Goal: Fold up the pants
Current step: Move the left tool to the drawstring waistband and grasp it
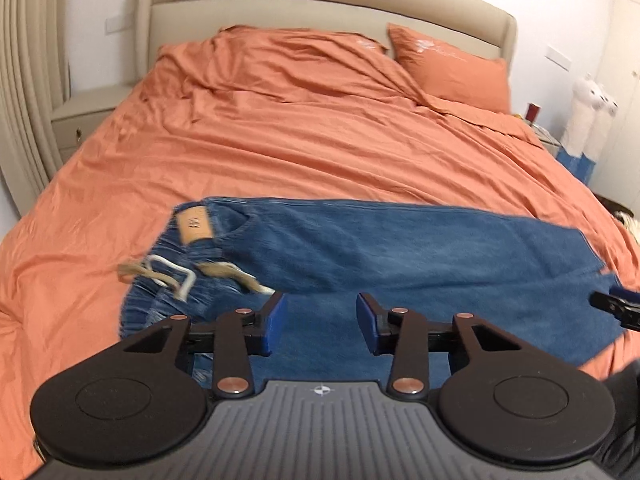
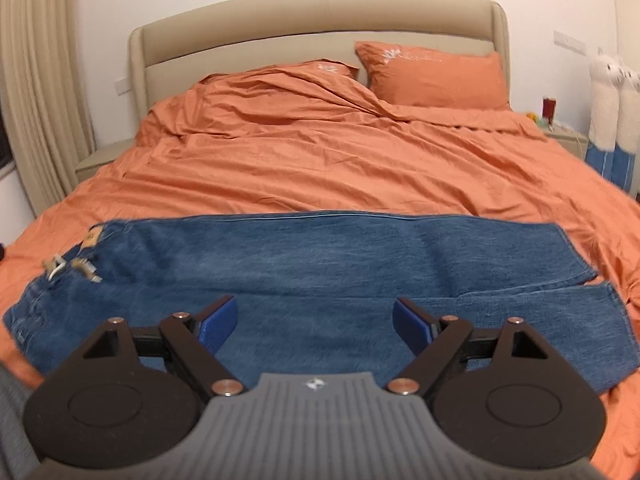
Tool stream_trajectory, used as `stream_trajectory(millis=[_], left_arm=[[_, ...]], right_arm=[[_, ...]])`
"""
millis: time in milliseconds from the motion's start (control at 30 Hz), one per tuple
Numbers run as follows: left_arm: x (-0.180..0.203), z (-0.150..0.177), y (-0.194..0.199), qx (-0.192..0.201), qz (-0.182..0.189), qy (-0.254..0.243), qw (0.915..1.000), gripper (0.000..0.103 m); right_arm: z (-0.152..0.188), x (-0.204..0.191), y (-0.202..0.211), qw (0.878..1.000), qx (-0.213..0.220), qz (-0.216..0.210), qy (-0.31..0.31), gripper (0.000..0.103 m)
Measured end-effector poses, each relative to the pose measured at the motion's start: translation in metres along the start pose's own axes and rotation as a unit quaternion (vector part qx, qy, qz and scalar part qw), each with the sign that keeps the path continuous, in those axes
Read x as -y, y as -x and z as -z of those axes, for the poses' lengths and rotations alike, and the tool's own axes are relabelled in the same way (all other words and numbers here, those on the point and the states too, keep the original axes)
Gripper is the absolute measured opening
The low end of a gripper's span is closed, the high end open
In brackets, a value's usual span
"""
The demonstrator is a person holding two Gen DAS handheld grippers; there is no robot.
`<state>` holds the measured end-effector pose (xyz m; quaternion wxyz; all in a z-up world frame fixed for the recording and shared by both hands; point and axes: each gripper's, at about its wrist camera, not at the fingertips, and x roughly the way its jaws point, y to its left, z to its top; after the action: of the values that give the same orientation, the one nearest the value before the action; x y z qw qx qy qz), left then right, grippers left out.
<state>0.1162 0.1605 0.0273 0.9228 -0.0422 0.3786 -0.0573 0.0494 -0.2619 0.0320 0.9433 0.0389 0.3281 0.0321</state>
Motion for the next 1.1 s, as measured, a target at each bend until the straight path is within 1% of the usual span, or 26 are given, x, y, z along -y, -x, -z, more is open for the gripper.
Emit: stream_trajectory(millis=[33, 100, 167, 200, 267, 367, 467, 500, 533, 567, 633, 667, 700, 767, 800, 867, 900, 933, 967, 1000, 1033, 1067, 1100], left_arm=[[-0.012, -0.005, -0.007, -0.004, 0.003, 0.004, 1.0000, 0.047], [-0.038, -0.014, -0.024, -0.015, 0.001, 0.022, 0.9996, 0.047], [-0.065, -0.019, -0.045, -0.029, -0.006, 0.042, 0.9987, 0.048], [-0.077, -0.020, -0.057, -0.039, -0.007, 0.049, 0.9980, 0.050], [-0.103, -0.020, -0.082, -0.051, -0.018, 0.074, 0.9958, 0.053], [-0.141, -0.014, -0.115, -0.074, -0.013, 0.125, 0.9893, 0.054], [-0.178, -0.004, -0.143, -0.103, 0.008, 0.177, 0.9788, 0.055], [-0.189, 0.000, -0.150, -0.112, 0.021, 0.191, 0.9749, 0.055], [-0.195, 0.002, -0.153, -0.116, 0.036, 0.197, 0.9728, 0.055], [-0.202, 0.006, -0.156, -0.116, 0.059, 0.206, 0.9699, 0.055], [-0.213, 0.010, -0.160, -0.115, 0.090, 0.230, 0.9622, 0.055], [-0.217, 0.012, -0.164, -0.118, 0.108, 0.242, 0.9569, 0.054], [-0.221, 0.015, -0.169, -0.120, 0.128, 0.256, 0.9506, 0.050], [-0.223, 0.019, -0.178, -0.124, 0.148, 0.272, 0.9428, 0.049], [-0.222, 0.020, -0.182, -0.128, 0.149, 0.274, 0.9415, 0.049], [-0.218, 0.021, -0.185, -0.128, 0.144, 0.270, 0.9436, 0.047], [-0.216, 0.021, -0.183, -0.124, 0.139, 0.266, 0.9458, 0.035], [-0.213, 0.019, -0.179, -0.119, 0.135, 0.262, 0.9482, 0.012], [-0.209, 0.017, -0.172, -0.112, 0.140, 0.259, 0.9490, 0.011], [-0.202, 0.012, -0.160, -0.097, 0.141, 0.249, 0.9535, 0.009], [-0.191, 0.006, -0.145, -0.075, 0.134, 0.223, 0.9626, 0.009], [-0.181, 0.000, -0.130, -0.055, 0.130, 0.198, 0.9699, 0.008], [-0.169, -0.007, -0.109, -0.033, 0.113, 0.174, 0.9777, 0.007]], right_arm=[[-0.001, 0.005, -0.007, 1.000, -0.003, -0.007, -0.013, 0.075], [-0.005, 0.013, -0.019, 0.999, -0.001, -0.023, -0.035, 0.072], [-0.007, 0.014, -0.030, 0.999, 0.013, -0.029, -0.038, 0.068], [-0.007, 0.015, -0.036, 0.999, 0.015, -0.033, -0.040, 0.066], [-0.007, 0.018, -0.051, 0.998, 0.008, -0.039, -0.057, 0.065], [-0.004, 0.025, -0.071, 0.996, -0.011, -0.033, -0.082, 0.065], [-0.003, 0.032, -0.082, 0.994, -0.019, -0.034, -0.099, 0.066], [-0.002, 0.034, -0.086, 0.994, -0.022, -0.034, -0.103, 0.066], [-0.002, 0.035, -0.089, 0.994, -0.025, -0.032, -0.106, 0.066], [-0.002, 0.035, -0.092, 0.993, -0.029, -0.031, -0.108, 0.066], [-0.001, 0.037, -0.098, 0.992, -0.036, -0.031, -0.114, 0.065], [0.000, 0.037, -0.102, 0.992, -0.038, -0.030, -0.115, 0.066], [0.000, 0.037, -0.104, 0.992, -0.041, -0.029, -0.114, 0.065], [-0.001, 0.034, -0.109, 0.993, -0.045, -0.026, -0.109, 0.065], [0.000, 0.033, -0.111, 0.993, -0.047, -0.025, -0.104, 0.066], [0.000, 0.031, -0.114, 0.994, -0.051, -0.022, -0.097, 0.066], [0.000, 0.031, -0.114, 0.994, -0.051, -0.021, -0.095, 0.066], [0.000, 0.031, -0.114, 0.994, -0.050, -0.020, -0.095, 0.066], [0.000, 0.032, -0.114, 0.994, -0.050, -0.019, -0.095, 0.066], [0.000, 0.032, -0.113, 0.994, -0.049, -0.018, -0.097, 0.066], [0.001, 0.033, -0.113, 0.994, -0.049, -0.018, -0.098, 0.066], [0.001, 0.033, -0.113, 0.994, -0.049, -0.017, -0.099, 0.066], [0.001, 0.033, -0.112, 0.994, -0.050, -0.016, -0.100, 0.066]])
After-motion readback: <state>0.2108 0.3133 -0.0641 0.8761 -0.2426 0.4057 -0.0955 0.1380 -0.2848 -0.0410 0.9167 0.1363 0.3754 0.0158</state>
